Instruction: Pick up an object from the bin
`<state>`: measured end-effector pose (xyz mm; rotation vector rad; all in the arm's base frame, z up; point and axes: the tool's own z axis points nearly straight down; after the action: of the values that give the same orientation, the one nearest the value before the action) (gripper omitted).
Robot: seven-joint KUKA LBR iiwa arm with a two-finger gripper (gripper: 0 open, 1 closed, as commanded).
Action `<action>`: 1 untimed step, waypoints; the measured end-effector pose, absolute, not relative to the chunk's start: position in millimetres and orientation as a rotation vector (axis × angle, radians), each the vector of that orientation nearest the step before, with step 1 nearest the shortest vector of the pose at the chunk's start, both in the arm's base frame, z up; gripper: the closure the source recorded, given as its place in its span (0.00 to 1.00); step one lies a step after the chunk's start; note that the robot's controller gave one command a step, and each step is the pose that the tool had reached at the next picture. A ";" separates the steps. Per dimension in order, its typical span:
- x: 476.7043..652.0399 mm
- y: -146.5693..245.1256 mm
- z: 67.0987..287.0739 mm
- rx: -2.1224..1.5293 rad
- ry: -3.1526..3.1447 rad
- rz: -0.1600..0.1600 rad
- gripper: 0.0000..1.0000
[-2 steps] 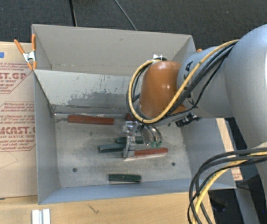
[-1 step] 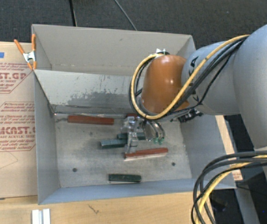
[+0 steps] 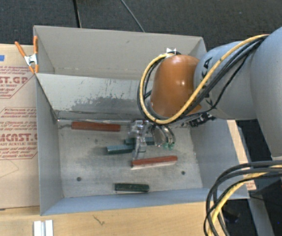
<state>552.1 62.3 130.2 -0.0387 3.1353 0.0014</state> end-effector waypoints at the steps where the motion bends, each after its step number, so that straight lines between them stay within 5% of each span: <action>1: 550.8 62.3 136.9 -0.039 3.140 0.001 1.00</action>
Offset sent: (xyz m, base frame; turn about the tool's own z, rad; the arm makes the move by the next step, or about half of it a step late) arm 0.0002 0.0000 0.0337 0.0000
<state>550.8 62.3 136.9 -0.0389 3.1397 0.0007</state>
